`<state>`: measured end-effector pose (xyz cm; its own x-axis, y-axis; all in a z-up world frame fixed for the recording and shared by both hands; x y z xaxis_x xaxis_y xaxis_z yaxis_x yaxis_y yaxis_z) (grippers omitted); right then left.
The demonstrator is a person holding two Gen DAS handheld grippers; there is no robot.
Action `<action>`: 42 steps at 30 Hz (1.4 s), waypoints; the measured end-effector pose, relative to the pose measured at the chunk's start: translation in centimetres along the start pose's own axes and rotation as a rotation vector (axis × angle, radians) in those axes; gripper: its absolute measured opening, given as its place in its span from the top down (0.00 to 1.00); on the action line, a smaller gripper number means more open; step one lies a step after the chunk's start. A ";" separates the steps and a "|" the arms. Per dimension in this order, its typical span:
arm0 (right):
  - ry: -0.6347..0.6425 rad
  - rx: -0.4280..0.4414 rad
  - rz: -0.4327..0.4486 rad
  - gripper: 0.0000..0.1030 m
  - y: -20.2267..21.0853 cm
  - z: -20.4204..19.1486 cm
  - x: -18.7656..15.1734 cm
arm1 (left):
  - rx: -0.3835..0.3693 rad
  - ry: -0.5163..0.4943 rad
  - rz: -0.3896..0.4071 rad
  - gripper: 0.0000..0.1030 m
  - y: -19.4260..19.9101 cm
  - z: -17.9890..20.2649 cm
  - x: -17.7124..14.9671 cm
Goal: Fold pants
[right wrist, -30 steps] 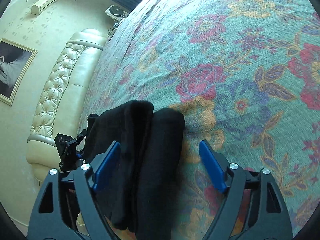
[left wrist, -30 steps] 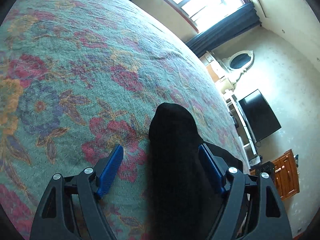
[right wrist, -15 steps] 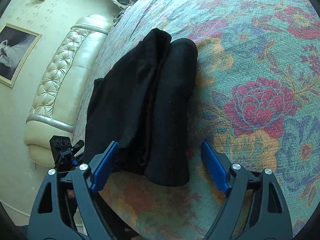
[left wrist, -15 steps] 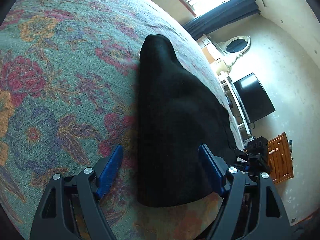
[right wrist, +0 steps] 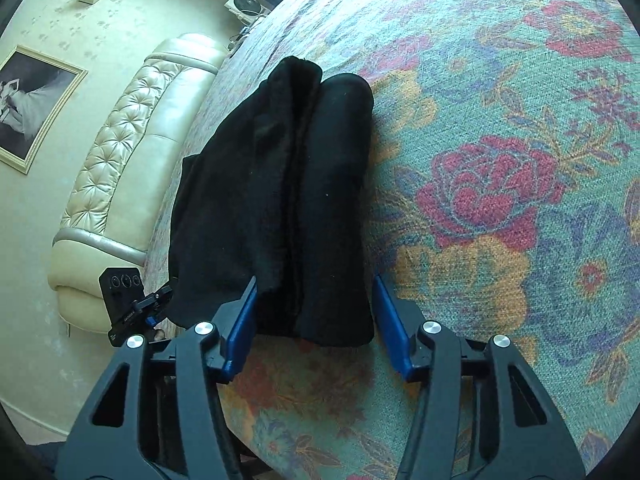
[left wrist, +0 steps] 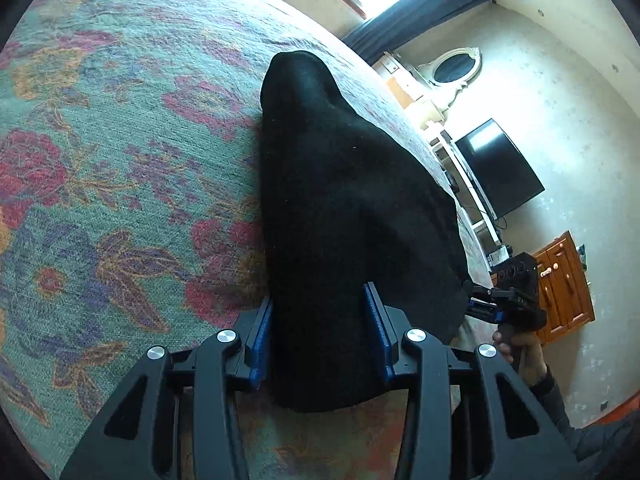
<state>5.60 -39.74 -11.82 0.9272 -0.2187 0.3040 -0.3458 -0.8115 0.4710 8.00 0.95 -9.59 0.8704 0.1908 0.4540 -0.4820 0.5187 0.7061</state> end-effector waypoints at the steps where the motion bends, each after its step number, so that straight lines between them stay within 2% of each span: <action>1: -0.005 0.001 0.002 0.47 -0.1 -0.1 -0.1 | -0.005 0.000 0.000 0.62 0.0 0.1 0.1; 4: -0.001 -0.008 -0.001 0.47 -0.2 -0.4 -0.1 | -0.043 0.034 -0.015 0.67 -0.1 -0.4 0.3; 7: -0.001 -0.006 0.003 0.44 -0.2 -0.7 -0.3 | -0.065 0.057 -0.035 0.66 -0.3 -0.8 0.4; 9: -0.002 -0.017 0.018 0.41 0.0 -0.8 -0.5 | -0.058 0.070 -0.046 0.54 -0.4 -0.9 0.5; 10: 0.006 -0.038 0.027 0.38 0.2 -1.1 -0.7 | -0.042 0.083 -0.049 0.43 -0.4 -1.2 0.4; 11: 0.024 -0.068 0.037 0.34 0.6 -1.4 -0.8 | -0.038 0.094 -0.039 0.33 -0.1 -1.2 0.4; 13: 0.068 -0.155 0.062 0.28 1.3 -2.2 -1.2 | -0.028 0.109 -0.005 0.20 0.7 -0.9 0.2; 14: 0.094 -0.203 0.078 0.26 1.7 -2.7 -1.4 | -0.004 0.113 0.010 0.17 1.0 -0.8 0.0; 18: 0.194 -0.416 0.125 0.23 2.6 -4.1 -2.5 | 0.112 0.084 0.042 0.17 1.9 -0.8 -1.1; 22: 0.226 -0.509 0.159 0.20 2.7 -4.7 -3.5 | 0.222 0.057 0.104 0.17 2.7 -0.2 -2.5; 27: 0.218 -0.571 0.186 0.20 2.7 -5.1 -5.0 | 0.348 0.053 0.178 0.16 4.0 0.0 -4.0; 31: 0.234 -0.590 0.193 0.19 2.6 -5.5 -6.6 | 0.404 0.051 0.198 0.16 4.4 0.4 -5.2; 35: 0.245 -0.602 0.190 0.18 2.1 -6.1 -8.4 | 0.440 0.048 0.188 0.16 4.6 0.5 -6.4; 42: 0.287 -0.597 0.158 0.18 0.1 -7.2 -10.8 | 0.446 0.039 0.205 0.16 5.1 1.4 -7.7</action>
<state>-5.48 -33.57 -9.07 0.8126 -0.0905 0.5757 -0.5705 -0.3255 0.7540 -1.26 0.92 -8.73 0.7518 0.2877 0.5933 -0.6327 0.0617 0.7719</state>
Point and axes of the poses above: each gripper's, at about its wrist camera, not at the fingertips, and y roughly against the way its jaws point, z to its right, x to its top, the point moved 2 cm from there along -y, roughly the way its jaws point, and after that the axes turned 12 degrees about x, right-handed, at the moved point
